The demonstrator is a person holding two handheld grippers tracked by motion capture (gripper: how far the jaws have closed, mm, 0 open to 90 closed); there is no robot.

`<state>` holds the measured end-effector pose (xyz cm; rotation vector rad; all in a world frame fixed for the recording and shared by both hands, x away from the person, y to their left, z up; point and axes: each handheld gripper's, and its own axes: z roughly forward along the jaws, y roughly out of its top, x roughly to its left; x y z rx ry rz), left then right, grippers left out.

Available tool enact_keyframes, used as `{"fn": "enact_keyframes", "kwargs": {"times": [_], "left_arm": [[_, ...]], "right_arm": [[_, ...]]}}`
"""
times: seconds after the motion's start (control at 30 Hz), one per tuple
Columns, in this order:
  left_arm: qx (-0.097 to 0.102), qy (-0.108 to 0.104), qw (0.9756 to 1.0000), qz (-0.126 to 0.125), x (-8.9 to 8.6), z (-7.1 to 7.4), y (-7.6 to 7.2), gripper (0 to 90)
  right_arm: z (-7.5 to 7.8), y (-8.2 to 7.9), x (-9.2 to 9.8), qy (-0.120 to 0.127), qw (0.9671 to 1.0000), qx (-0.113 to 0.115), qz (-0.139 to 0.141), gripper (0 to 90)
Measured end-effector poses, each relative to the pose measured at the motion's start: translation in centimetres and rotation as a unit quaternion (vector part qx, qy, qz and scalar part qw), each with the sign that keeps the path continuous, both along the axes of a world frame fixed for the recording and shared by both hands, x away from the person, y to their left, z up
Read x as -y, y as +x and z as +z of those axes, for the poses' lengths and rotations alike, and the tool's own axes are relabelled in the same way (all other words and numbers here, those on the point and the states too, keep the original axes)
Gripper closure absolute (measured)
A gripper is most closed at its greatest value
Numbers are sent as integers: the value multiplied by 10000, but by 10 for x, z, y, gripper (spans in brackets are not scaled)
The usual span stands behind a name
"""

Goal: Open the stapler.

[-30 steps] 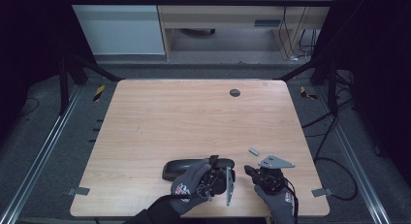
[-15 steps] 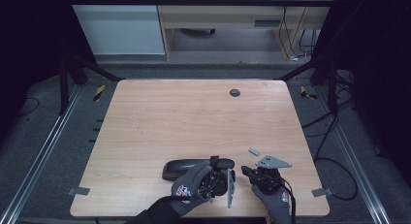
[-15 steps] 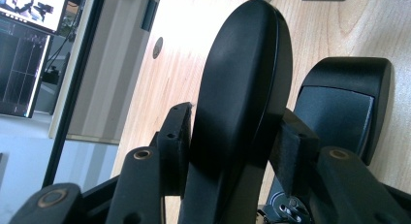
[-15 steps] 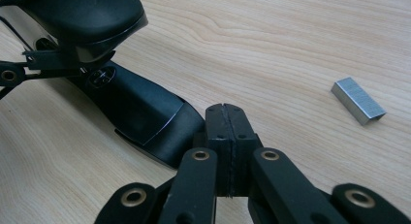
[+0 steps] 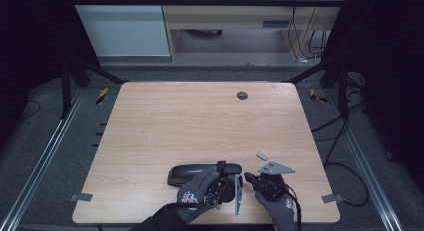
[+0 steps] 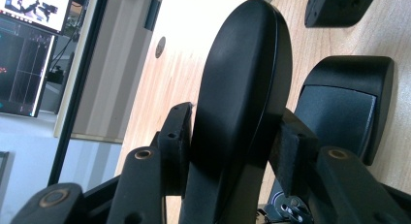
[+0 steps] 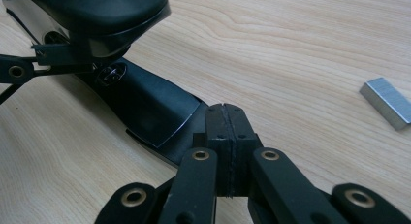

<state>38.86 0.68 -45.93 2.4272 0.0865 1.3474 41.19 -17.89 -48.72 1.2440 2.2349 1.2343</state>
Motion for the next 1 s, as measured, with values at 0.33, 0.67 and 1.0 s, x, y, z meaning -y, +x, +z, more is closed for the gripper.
{"fn": "enact_keyframes", "kwargs": {"times": [0.33, 0.67, 1.0], "left_arm": [[124, 21, 9999, 17, 1, -2, -1, 551], [136, 1, 9999, 24, 1, -3, -2, 552], [138, -13, 9999, 43, 1, -3, -2, 551]], "right_arm": [[-4, -1, -11, -53, 9998, -30, 166, 900], [-7, 0, -14, 55, 9997, -122, 195, 900], [-9, 2, -17, 85, 9995, -142, 276, 900]]}}
